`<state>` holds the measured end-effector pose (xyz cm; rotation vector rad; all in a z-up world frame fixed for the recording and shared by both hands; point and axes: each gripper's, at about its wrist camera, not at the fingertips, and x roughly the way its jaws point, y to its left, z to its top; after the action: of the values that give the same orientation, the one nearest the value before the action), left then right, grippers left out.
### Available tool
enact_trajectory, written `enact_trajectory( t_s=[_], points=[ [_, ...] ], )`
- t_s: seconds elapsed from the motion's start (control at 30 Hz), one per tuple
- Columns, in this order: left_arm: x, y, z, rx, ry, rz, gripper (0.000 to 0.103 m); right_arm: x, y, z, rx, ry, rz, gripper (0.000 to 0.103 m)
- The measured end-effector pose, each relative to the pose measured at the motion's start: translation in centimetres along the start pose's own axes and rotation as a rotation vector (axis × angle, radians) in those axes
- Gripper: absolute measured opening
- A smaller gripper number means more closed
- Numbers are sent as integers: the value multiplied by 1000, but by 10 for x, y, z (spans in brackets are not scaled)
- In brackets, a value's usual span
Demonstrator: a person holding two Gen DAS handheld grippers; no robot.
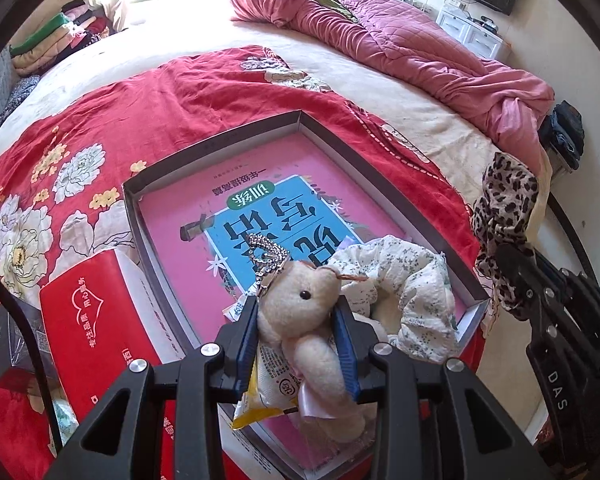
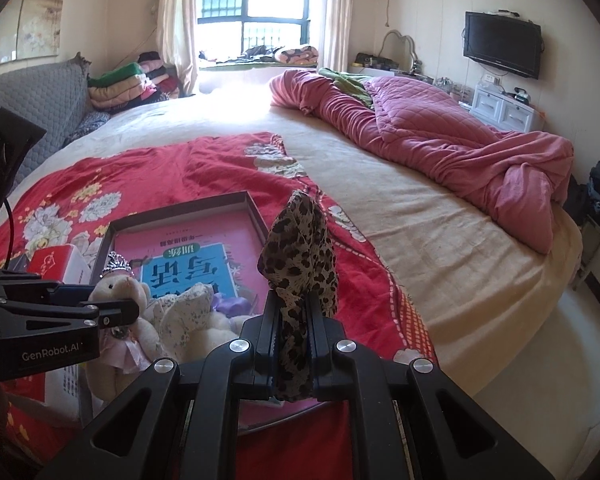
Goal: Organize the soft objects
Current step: 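Lower the bunny and scrunchie into the tray and open both tools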
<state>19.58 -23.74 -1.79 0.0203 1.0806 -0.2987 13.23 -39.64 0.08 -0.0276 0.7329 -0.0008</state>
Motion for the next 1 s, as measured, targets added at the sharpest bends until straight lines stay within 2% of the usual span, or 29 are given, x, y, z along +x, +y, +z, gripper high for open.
enact_trajectory(
  t_s=[0.3, 0.93, 1.0],
  points=[
    [4, 10, 1, -26, -4, -4, 36, 24, 19, -6, -43, 66, 44, 12],
    [4, 16, 1, -45, -2, -19, 36, 38, 31, -7, -21, 93, 170, 15],
    [3, 17, 1, -47, -2, -19, 36, 40, 33, -8, -21, 96, 191, 18]
  ],
)
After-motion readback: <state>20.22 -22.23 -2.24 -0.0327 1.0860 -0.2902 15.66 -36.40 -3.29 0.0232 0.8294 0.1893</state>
